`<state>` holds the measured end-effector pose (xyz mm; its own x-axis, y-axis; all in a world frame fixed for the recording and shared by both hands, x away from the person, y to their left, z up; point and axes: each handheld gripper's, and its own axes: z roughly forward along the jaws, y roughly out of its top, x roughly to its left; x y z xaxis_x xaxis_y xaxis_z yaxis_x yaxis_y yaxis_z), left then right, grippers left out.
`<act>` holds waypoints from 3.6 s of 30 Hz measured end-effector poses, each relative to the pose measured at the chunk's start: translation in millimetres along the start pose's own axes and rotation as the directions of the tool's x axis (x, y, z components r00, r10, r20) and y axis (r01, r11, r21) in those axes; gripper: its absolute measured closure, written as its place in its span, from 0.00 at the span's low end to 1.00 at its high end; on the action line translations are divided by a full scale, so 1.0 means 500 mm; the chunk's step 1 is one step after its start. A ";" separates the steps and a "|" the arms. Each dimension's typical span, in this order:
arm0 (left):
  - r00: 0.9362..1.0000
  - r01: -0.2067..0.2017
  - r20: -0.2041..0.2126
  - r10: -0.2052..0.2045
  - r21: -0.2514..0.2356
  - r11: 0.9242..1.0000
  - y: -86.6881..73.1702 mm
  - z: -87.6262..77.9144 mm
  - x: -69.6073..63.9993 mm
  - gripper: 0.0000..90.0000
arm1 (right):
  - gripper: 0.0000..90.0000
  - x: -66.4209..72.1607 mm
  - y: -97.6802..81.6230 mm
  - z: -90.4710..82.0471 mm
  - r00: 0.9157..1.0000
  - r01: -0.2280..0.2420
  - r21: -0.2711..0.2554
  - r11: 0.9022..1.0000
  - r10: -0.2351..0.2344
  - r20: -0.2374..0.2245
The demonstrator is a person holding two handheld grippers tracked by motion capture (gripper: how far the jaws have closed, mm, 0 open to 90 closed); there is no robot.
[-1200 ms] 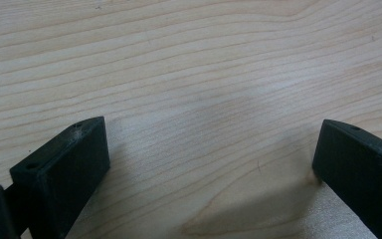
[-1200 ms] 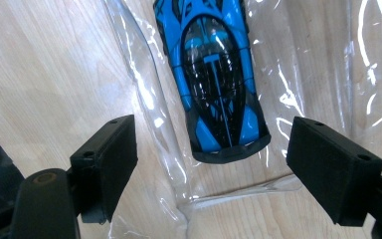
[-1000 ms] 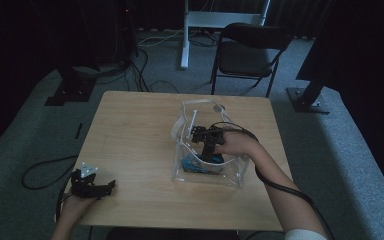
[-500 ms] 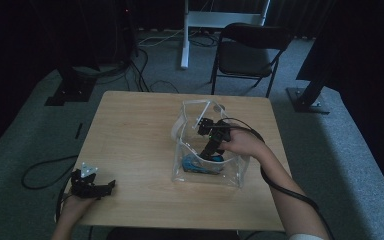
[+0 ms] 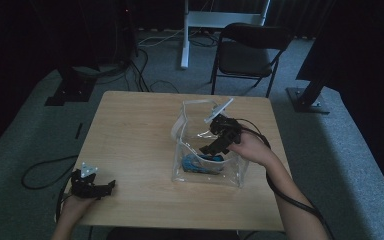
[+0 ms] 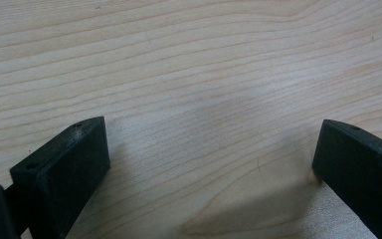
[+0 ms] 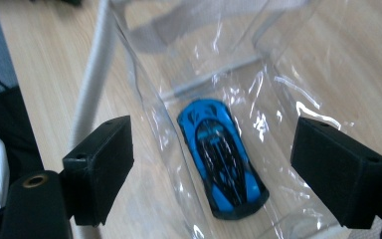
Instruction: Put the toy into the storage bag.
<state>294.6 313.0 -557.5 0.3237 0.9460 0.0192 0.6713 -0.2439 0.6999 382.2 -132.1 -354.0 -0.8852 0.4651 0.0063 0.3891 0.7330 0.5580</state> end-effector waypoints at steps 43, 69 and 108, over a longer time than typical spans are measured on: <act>1.000 0.000 0.001 0.000 0.004 1.000 0.000 0.000 0.000 0.02 | 0.16 0.086 -0.092 -0.117 0.995 0.018 -0.421 0.907 -0.059 -0.083; 1.000 0.000 0.001 0.000 0.002 1.000 0.000 0.000 0.000 0.02 | 0.16 0.127 -0.186 -0.088 0.981 0.001 -0.481 0.877 -0.095 -0.170; 1.000 -0.003 0.001 0.003 0.004 1.000 0.000 -0.001 0.000 0.02 | 0.15 0.096 -0.371 0.065 0.986 -0.056 -0.457 0.887 -0.023 -0.165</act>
<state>294.5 313.2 -557.3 0.3260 0.9451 0.0206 0.6731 -0.2474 0.6970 275.7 -229.7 -484.0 -0.9238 0.3598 0.1307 0.2785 0.3973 0.8744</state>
